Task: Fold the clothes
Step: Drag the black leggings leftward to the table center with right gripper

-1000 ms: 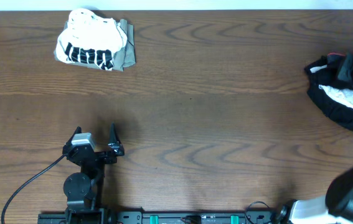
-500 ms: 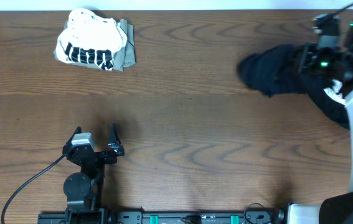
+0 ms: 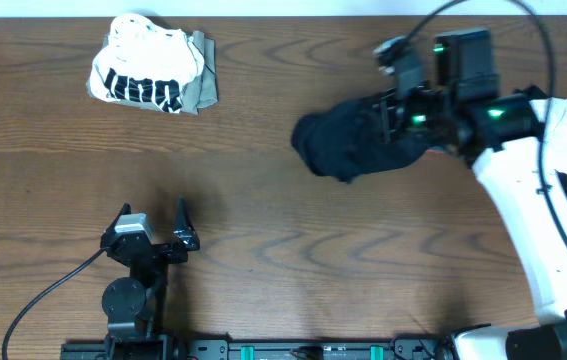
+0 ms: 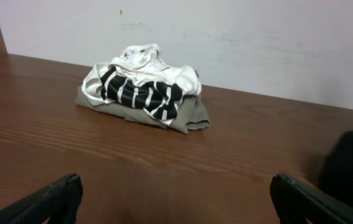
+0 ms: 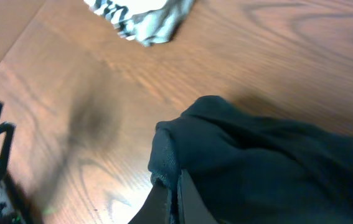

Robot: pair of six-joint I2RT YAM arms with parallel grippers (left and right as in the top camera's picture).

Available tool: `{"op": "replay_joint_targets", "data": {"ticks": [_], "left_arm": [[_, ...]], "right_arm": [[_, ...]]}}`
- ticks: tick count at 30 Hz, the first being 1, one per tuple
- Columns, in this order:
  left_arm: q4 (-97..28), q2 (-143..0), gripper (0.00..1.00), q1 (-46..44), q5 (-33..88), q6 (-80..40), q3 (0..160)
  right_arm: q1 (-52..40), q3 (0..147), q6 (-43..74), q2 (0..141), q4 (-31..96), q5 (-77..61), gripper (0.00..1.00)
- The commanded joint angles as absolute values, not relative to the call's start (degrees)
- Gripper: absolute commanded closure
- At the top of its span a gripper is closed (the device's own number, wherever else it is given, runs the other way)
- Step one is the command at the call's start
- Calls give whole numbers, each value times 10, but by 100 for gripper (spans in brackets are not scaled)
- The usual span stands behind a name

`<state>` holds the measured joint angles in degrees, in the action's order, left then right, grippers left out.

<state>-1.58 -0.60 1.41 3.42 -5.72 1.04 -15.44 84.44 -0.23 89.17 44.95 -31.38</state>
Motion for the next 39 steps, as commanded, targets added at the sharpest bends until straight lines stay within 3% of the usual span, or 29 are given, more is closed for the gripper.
{"op": "replay_joint_targets", "data": {"ticks": [1,4,9,14,16,22,24,28,31,32,39], "left_arm": [[-38,-2,2,16,34,-50,2],[-38,-2,2,16,34,-50,2],[-38,-2,2,16,34,-50,2],[-38,-2,2,16,34,-50,2],[-38,-2,2,16,34,-50,2],[-38,-2,2,16,34,-50,2],[-38,-2,2,16,34,-50,2],[-38,-2,2,16,34,-50,2],[-38,-2,2,16,34,-50,2],[-38,-2,2,16,34,-50,2],[-38,-2,2,16,34,-50,2]], "right_arm": [[-201,850,4,921,433,-328,94],[-232,850,4,955,415,-328,79],[-254,850,4,1004,412,-328,75],[-238,852,10,995,424,-272,56],[-224,852,33,977,438,-217,54],[-143,852,47,912,514,-57,33],[-113,852,47,909,544,-47,29],[-55,839,59,918,590,-45,12],[-20,812,120,927,591,-45,7],[-12,801,147,929,590,-46,2],[7,718,297,930,572,-50,1]]}}
